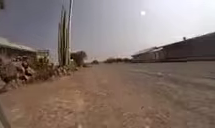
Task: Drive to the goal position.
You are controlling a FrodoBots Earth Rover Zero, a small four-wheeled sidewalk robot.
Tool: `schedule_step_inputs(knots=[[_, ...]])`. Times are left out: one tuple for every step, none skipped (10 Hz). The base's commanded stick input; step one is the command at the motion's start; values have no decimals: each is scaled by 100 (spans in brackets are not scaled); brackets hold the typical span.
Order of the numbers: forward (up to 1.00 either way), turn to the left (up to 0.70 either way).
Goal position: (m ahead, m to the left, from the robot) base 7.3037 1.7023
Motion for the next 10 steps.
schedule_step_inputs(knots=[[100,0],[100,0],[100,10],[100,27],[100,27],[100,27],[100,27],[100,2],[100,0],[100,0]])
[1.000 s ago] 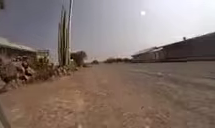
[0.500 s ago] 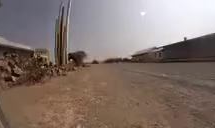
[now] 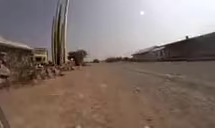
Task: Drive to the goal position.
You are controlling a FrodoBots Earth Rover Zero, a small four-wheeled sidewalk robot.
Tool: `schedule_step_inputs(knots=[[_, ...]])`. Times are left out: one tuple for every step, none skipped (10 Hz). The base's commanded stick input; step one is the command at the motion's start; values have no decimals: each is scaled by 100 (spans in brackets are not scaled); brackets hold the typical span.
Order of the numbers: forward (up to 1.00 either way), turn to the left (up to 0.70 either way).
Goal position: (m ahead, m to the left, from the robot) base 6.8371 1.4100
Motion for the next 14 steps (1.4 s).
schedule_step_inputs(knots=[[100,0],[100,0],[100,0],[100,0],[100,0],[100,11],[100,23],[100,24],[100,0],[100,0],[100,0],[100,0],[100,0],[100,0]])
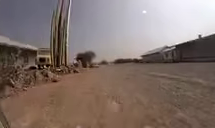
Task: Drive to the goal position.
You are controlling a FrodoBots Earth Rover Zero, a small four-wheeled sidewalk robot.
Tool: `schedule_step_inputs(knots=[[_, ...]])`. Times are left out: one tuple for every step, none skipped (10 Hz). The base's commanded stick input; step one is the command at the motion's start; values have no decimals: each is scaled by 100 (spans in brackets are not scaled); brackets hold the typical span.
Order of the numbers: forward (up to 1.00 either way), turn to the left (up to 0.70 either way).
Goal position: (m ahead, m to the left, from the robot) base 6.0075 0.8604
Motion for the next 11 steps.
schedule_step_inputs(knots=[[100,0],[100,0],[100,0],[100,0],[100,0],[100,0],[100,0],[100,0],[100,0],[100,0],[100,0]])
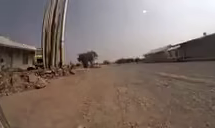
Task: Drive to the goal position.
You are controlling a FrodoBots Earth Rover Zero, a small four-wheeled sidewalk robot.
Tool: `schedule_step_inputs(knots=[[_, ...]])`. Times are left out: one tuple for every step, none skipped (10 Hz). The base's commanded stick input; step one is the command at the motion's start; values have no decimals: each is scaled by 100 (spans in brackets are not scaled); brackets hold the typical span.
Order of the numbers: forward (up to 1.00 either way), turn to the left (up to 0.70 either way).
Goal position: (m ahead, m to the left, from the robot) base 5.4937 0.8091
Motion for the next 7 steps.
schedule_step_inputs(knots=[[100,0],[100,0],[100,0],[100,0],[100,0],[100,0],[100,0]])
